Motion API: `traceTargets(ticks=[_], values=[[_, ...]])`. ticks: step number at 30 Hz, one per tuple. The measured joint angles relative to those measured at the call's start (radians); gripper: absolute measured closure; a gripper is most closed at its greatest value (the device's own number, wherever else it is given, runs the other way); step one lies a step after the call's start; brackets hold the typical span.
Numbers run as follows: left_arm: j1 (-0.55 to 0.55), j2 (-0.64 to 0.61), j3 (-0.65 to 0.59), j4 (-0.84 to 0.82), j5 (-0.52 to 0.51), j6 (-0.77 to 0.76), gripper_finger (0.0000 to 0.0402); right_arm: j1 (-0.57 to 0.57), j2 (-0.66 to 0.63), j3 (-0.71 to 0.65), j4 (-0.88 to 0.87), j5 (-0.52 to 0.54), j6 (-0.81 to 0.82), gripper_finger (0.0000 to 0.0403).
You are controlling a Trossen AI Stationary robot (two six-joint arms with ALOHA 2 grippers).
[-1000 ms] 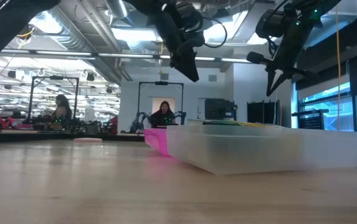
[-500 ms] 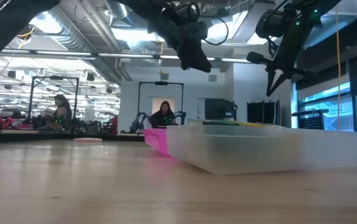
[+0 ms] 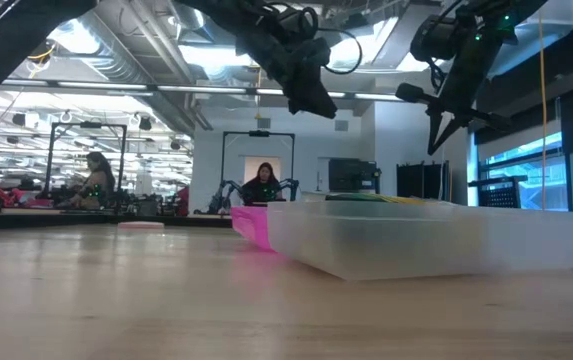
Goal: Pack school essentials
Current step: Put the pencil with the pink top eraser into the pink box
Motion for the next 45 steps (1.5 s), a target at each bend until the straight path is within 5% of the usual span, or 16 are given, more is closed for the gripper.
traceTargets(ticks=[14,45], values=[[-0.032,0.000,0.000,-0.002,-0.365,0.003,0.0305,0.000,0.000,0.000,0.010,0.000,0.000,0.0391],[-0.042,0.000,-0.001,-0.002,-0.369,0.002,0.0305,0.000,0.000,0.000,0.009,0.077,0.077,0.0380]])
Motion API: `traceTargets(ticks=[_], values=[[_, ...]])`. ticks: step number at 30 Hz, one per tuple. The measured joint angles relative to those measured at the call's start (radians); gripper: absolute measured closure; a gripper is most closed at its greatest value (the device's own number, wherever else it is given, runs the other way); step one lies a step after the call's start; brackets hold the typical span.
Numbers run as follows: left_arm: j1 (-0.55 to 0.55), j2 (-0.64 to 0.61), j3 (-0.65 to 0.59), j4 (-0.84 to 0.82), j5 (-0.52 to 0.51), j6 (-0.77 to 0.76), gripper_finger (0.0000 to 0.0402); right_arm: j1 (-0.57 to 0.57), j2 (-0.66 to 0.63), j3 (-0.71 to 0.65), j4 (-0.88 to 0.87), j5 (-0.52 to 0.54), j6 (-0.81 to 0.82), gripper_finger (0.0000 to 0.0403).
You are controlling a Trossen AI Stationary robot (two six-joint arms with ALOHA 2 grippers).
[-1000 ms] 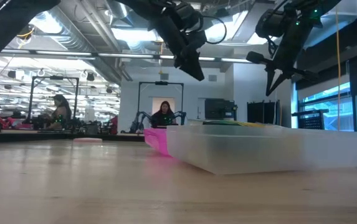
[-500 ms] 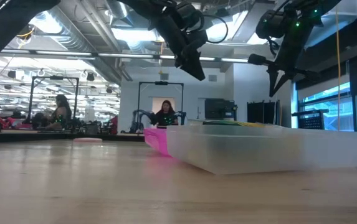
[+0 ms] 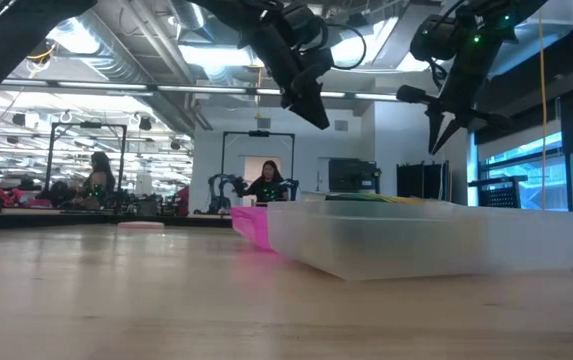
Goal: Pack school essentials
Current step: Put the pencil with the pink top eraser into the pink box
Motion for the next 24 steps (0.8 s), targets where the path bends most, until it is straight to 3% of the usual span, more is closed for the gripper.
traceTargets(ticks=[13,19,21,24], values=[[-0.006,0.000,0.000,0.000,0.000,0.000,0.0305,-0.009,0.000,0.000,-0.035,0.052,0.005,0.0203],[-0.006,0.000,0.000,0.000,0.000,0.000,0.0305,-0.051,0.001,0.000,-0.001,0.059,0.000,0.0176],[-0.006,0.000,0.000,0.000,0.000,0.000,0.0305,-0.055,0.001,0.000,0.030,-0.041,0.001,0.0174],[-0.006,0.000,0.000,0.000,0.000,0.000,0.0305,-0.049,0.001,0.000,0.096,-0.079,-0.003,0.0174]])
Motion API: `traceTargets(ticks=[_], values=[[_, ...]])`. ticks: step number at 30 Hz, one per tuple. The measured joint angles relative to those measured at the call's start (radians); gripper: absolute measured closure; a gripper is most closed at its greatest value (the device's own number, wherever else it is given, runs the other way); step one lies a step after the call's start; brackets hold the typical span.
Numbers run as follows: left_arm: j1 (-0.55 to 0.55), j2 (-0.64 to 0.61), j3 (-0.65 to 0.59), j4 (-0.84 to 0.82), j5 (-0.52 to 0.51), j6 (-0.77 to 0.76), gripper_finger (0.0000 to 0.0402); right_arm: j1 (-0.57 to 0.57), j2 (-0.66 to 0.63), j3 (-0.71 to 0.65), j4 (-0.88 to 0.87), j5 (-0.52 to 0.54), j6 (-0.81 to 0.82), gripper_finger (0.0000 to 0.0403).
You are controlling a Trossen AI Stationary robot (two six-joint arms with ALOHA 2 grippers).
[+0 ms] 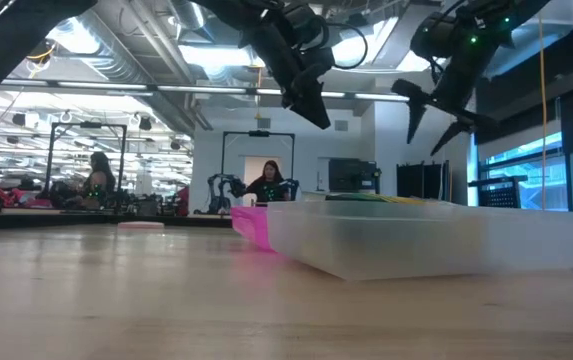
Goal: Pack school essentials
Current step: Put the pencil with the pink top eraser into the pink box
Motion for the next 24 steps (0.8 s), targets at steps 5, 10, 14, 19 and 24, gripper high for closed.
traceTargets(ticks=[5,10,14,19,24], values=[[0.000,0.000,0.000,0.000,-0.001,0.000,0.0305,-0.001,0.000,0.000,-0.001,0.073,-0.071,0.0174],[0.000,0.000,0.000,0.000,-0.002,0.000,0.0305,0.000,0.000,0.000,-0.032,0.130,0.007,0.0174],[0.000,0.000,0.000,0.000,-0.002,0.000,0.0305,0.000,0.003,0.000,-0.038,0.157,0.086,0.0174],[0.000,0.000,0.000,0.000,-0.002,0.000,0.0305,-0.003,0.038,0.000,-0.068,0.164,0.136,0.0174],[0.000,0.000,0.000,0.000,-0.002,0.000,0.0305,-0.045,0.079,0.000,-0.108,0.169,0.241,0.0174]])
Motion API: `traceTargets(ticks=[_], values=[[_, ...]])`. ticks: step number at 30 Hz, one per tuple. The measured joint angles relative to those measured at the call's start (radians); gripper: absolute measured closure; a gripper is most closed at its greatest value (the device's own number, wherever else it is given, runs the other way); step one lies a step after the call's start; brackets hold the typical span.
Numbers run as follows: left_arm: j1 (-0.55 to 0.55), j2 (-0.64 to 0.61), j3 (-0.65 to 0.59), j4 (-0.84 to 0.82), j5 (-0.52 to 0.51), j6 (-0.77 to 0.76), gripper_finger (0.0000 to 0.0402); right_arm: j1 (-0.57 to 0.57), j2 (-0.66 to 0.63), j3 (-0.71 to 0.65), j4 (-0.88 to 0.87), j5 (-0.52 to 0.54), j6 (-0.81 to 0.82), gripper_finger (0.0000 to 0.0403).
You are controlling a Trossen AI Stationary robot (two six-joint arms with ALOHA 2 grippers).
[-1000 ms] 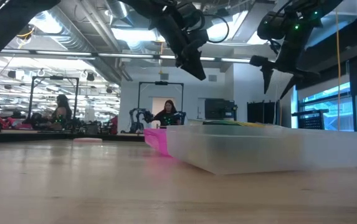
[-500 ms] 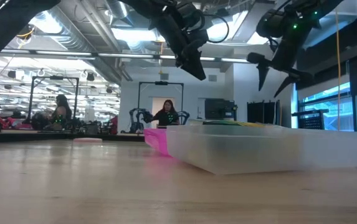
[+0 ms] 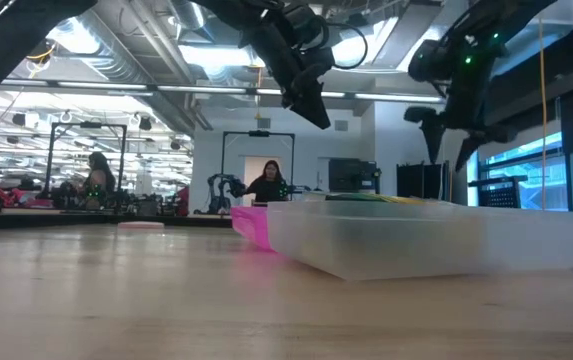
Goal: Pack school essentials
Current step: Put the pencil with the pink top eraser into the pink box
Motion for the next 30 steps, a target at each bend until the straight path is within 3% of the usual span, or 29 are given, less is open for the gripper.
traceTargets(ticks=[17,30], values=[[0.000,0.000,0.000,0.000,0.000,0.000,0.0305,-0.146,0.208,0.000,-0.026,-0.014,0.072,0.0174],[0.000,0.000,0.000,0.000,0.000,0.000,0.0305,-0.213,0.356,0.000,0.080,-0.010,-0.055,0.0174]])
